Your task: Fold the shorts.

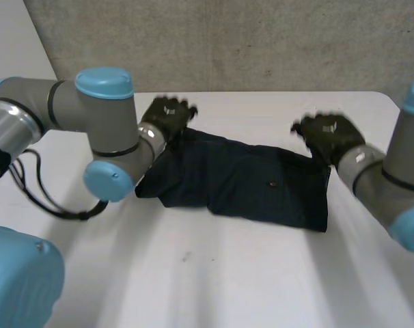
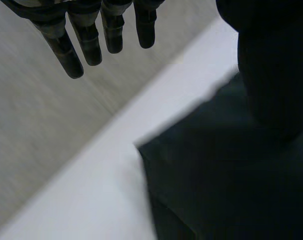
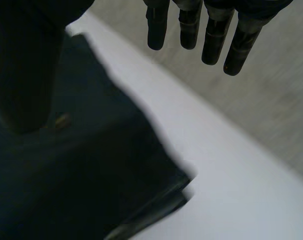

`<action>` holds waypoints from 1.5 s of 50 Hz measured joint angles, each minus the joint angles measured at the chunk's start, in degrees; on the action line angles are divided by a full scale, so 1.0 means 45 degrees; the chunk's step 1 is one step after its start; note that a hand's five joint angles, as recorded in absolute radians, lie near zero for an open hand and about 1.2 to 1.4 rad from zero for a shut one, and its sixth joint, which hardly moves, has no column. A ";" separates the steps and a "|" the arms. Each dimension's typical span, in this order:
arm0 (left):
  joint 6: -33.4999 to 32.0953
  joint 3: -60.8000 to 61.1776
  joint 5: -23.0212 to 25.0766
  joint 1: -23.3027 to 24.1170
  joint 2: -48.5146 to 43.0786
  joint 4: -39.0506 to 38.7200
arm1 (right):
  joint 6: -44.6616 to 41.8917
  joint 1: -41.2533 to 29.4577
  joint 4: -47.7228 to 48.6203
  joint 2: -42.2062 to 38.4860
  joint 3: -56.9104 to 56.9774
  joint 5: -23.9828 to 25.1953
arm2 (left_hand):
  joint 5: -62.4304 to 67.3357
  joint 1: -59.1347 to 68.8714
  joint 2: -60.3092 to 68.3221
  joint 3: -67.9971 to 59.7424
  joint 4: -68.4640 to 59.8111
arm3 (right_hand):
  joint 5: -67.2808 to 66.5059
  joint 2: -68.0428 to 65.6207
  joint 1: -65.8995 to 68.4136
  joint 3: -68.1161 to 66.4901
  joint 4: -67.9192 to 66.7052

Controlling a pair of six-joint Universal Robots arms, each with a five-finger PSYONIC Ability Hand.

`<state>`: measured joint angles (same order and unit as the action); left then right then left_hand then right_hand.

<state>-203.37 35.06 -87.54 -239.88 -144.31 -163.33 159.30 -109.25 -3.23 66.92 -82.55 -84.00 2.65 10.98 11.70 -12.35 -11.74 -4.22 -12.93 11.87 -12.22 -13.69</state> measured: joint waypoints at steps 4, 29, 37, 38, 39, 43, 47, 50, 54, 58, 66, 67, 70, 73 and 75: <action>-0.0021 0.1092 0.0162 -0.0246 0.0244 0.0224 | 0.0246 0.0285 -0.0045 0.0182 -0.1245 0.0344 | 0.0000 0.0000 0.0000 0.0000 0.0000 | 0.0000 0.0000 0.0000 0.0000 0.0000; -0.4587 0.1163 -0.1014 -0.0920 -0.1298 -0.4078 | -0.0235 0.0768 0.3914 -0.0748 -0.4228 0.0173 | 0.0000 0.0048 0.0002 -0.0001 -0.0005 | -0.1593 -0.1905 0.1692 -0.2251 -0.1888; -0.4820 0.1322 -0.0865 -0.0940 -0.1124 -0.4054 | -0.0903 0.0794 0.4428 -0.0980 -0.4109 -0.0170 | 0.0000 -0.0001 0.0001 0.0000 -0.0004 | -0.6297 -0.7236 0.5278 -0.7335 -0.6997; -0.4462 0.1442 -0.0779 -0.0925 -0.0914 -0.3938 | -0.0958 0.0805 0.4471 -0.0983 -0.4106 -0.0196 | 0.0000 0.0000 0.0000 0.0001 -0.0002 | -0.6297 -0.7236 0.5278 -0.7335 -0.6997; -0.4219 0.1517 -0.0726 -0.0914 -0.0772 -0.3860 | -0.1173 0.0901 0.4668 -0.0942 -0.4097 -0.0292 | 0.0000 -0.0001 0.0000 0.0001 -0.0002 | -1.0478 -1.1695 0.7472 -1.1878 -1.1629; -0.3248 0.1854 -0.0497 -0.0905 -0.0149 -0.3525 | -0.1334 0.1135 0.4772 -0.0818 -0.4077 -0.0312 | 0.0000 -0.0001 0.0000 0.0001 -0.0002 | -1.0940 -1.1784 0.7902 -1.2283 -1.2087; -0.2173 0.2341 -0.0199 -0.0908 0.0707 -0.3103 | -0.1452 0.1472 0.4734 -0.0457 -0.4048 -0.0250 | -0.0001 -0.0001 -0.0001 0.0001 -0.0002 | -1.1033 -1.1784 0.8359 -1.2284 -1.2121; -0.1398 0.2872 0.0008 -0.0920 0.1540 -0.2758 | -0.1599 0.1751 0.4645 -0.0032 -0.4012 -0.0171 | -0.0003 0.0000 -0.0001 0.0001 -0.0003 | -1.1033 -1.1784 0.8619 -1.2284 -1.2123; -0.1002 0.3456 0.0072 -0.0934 0.2297 -0.2601 | -0.2095 0.2043 0.4250 0.0253 -0.3815 -0.0099 | -0.0001 0.0000 -0.0001 0.0001 -0.0003 | -1.1033 -1.1784 0.8619 -1.2284 -1.2125; -0.0680 0.4882 0.0096 -0.1011 0.3782 -0.2514 | -0.3577 0.2577 0.2833 0.0480 -0.3024 -0.0023 | -0.0001 -0.0001 -0.0002 0.0001 -0.0003 | -1.1034 -1.1784 0.8621 -1.2284 -1.2126; -0.0639 0.6958 0.0126 -0.1336 0.5463 -0.2664 | -0.6121 0.2542 0.0470 0.0352 -0.0649 -0.0025 | 0.0000 -0.0001 -0.0002 0.0001 -0.0003 | -1.1034 -1.1784 0.8850 -1.2284 -1.2133; -0.0640 0.7069 0.0131 -0.1352 0.5529 -0.2691 | -0.6264 0.2423 0.0347 0.0308 -0.0399 -0.0017 | -0.0001 -0.0001 -0.0003 0.0001 -0.0003 | -1.1034 -1.1817 0.8983 -1.2284 -1.2134; -0.0643 0.7550 0.0136 -0.1388 0.5759 -0.2872 | -0.6749 0.1276 -0.0005 -0.0128 0.1059 0.0293 | -0.0002 -0.0001 -0.0003 0.0001 -0.0003 | -1.1034 -1.2081 0.9306 -1.2284 -1.2135; -0.0614 0.7696 0.0122 -0.1359 0.5783 -0.3031 | -0.6899 0.0146 -0.0099 -0.0650 0.2103 0.0827 | -0.0002 -0.0001 -0.0003 0.0001 -0.0003 | -1.1113 -1.2092 0.9352 -1.2284 -1.2135; -0.0566 0.7726 0.0111 -0.1328 0.5778 -0.3130 | -0.6951 -0.0348 -0.0120 -0.0904 0.2496 0.1137 | -0.0001 0.0000 -0.0003 0.0001 -0.0003 | -1.1237 -1.2092 0.9352 -1.2284 -1.2135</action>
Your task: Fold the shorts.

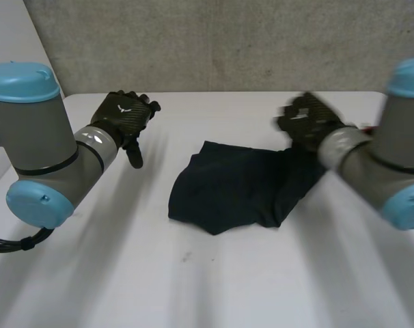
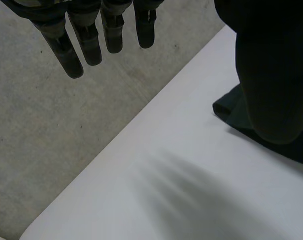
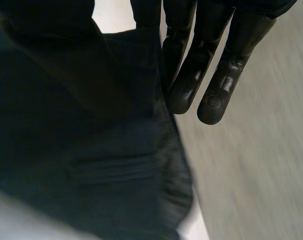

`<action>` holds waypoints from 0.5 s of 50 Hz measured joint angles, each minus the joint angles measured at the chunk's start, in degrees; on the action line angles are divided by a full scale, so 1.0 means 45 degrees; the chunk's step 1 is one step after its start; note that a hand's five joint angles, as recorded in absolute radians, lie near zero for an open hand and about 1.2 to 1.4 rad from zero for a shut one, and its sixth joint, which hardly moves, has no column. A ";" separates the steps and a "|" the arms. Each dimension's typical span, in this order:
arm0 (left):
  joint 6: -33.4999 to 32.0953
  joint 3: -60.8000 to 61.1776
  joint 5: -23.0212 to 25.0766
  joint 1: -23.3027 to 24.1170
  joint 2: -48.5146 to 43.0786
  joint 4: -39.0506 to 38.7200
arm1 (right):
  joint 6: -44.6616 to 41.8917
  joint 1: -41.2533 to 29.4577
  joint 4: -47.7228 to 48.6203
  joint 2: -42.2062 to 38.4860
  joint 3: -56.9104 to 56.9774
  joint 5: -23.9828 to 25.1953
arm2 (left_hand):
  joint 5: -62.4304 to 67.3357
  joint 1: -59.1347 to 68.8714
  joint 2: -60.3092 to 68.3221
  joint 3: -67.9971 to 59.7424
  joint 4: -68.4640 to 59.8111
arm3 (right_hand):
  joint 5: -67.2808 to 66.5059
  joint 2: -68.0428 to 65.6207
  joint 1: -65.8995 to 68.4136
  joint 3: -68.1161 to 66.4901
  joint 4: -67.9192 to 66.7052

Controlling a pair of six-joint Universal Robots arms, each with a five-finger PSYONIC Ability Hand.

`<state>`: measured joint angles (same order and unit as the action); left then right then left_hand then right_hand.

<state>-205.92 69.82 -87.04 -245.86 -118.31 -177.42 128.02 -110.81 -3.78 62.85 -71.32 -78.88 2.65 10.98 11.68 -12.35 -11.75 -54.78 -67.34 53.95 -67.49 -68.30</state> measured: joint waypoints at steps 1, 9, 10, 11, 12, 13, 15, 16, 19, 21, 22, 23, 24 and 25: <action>0.0078 0.0005 -0.0014 0.0037 -0.0012 -0.0090 | -0.0077 -0.0645 -0.0011 -0.0368 0.0456 0.0491 | -0.0002 0.0000 0.0000 0.0000 0.0000 | -0.0103 0.0000 0.0000 0.0000 0.0000; 0.1480 -0.0484 -0.0131 0.0377 -0.0049 -0.0560 | -0.0925 -0.3256 0.0075 -0.2968 0.1829 0.3816 | 0.0000 0.0000 0.0000 0.0000 0.0000 | 0.1419 0.1994 -0.1360 0.2004 0.2091; 0.1711 -0.0594 -0.0145 0.0421 -0.0049 -0.0573 | -0.0965 -0.3446 0.0087 -0.3277 0.1986 0.4073 | 0.0000 -0.0001 0.0000 0.0000 0.0000 | 0.2817 0.3682 -0.2573 0.3640 0.3766; 0.1887 -0.0683 -0.0153 0.0457 -0.0049 -0.0579 | -0.0963 -0.3546 0.0093 -0.3449 0.2089 0.4198 | 0.0000 -0.0001 0.0000 0.0000 0.0000 | 0.4123 0.5356 -0.3689 0.5122 0.5286; 0.2063 -0.0778 -0.0166 0.0501 -0.0050 -0.0580 | -0.0883 -0.3642 0.0102 -0.3614 0.2213 0.4290 | -0.0001 -0.0001 0.0000 0.0000 0.0000 | 0.4730 0.5832 -0.4225 0.5756 0.5928; 0.2226 -0.0873 -0.0177 0.0550 -0.0051 -0.0576 | -0.0732 -0.3720 0.0115 -0.3739 0.2338 0.4343 | 0.0000 -0.0001 0.0000 0.0000 0.0000 | 0.6596 0.7807 -0.5718 0.7605 0.7782; 0.2426 -0.1027 -0.0204 0.0636 -0.0057 -0.0570 | -0.0258 -0.3782 0.0148 -0.3798 0.2493 0.4306 | 0.0000 -0.0001 0.0000 0.0000 0.0000 | 0.8796 0.9753 -0.7334 0.9569 0.9714; 0.2529 -0.1138 -0.0232 0.0702 -0.0061 -0.0564 | 0.0155 -0.3789 0.0177 -0.3744 0.2564 0.4246 | -0.0001 -0.0001 0.0000 0.0000 0.0000 | 0.9792 1.0672 -0.8131 1.0545 1.0706; 0.2672 -0.1392 -0.0304 0.0890 -0.0089 -0.0548 | 0.2263 -0.3634 0.0374 -0.3266 0.2681 0.3889 | -0.0001 -0.0001 0.0000 0.0000 0.0000 | 1.1221 1.2094 -0.9350 1.2271 1.2151; 0.2716 -0.1549 -0.0345 0.1024 -0.0120 -0.0549 | 0.3784 -0.3401 0.0543 -0.2881 0.2676 0.3639 | 0.0000 -0.0001 0.0000 0.0000 0.0000 | 1.1221 1.2094 -0.9350 1.2271 1.2151; 0.2737 -0.1640 -0.0368 0.1120 -0.0149 -0.0548 | 0.4486 -0.3272 0.0620 -0.2707 0.2665 0.3524 | 0.0000 -0.0001 0.0000 0.0000 0.0000 | 1.1221 1.2094 -0.9350 1.2271 1.2151; 0.2777 -0.1818 -0.0394 0.1328 -0.0221 -0.0537 | 0.6763 -0.2835 0.0855 -0.2209 0.2580 0.3148 | -0.0003 -0.0001 -0.0001 0.0001 0.0000 | 1.1221 1.2094 -0.9350 1.2271 1.2151; 0.2792 -0.1856 -0.0400 0.1388 -0.0258 -0.0535 | 0.7366 -0.2712 0.0892 -0.2075 0.2556 0.3046 | -0.0003 -0.0001 -0.0001 0.0001 0.0000 | 1.1221 1.2094 -0.9350 1.2271 1.2151; 0.2864 -0.2008 -0.0426 0.1587 -0.0420 -0.0542 | 0.8433 -0.2502 0.0945 -0.1868 0.2505 0.2838 | -0.0003 -0.0001 -0.0001 0.0001 0.0000 | 1.1221 1.2094 -0.9350 1.2271 1.2151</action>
<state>-193.03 60.79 -88.96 -238.72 -120.20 -179.85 165.97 -122.07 0.48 54.45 -60.05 -66.11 2.63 10.97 11.68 -12.34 -11.75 -4.29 -12.92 11.87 -12.27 -13.62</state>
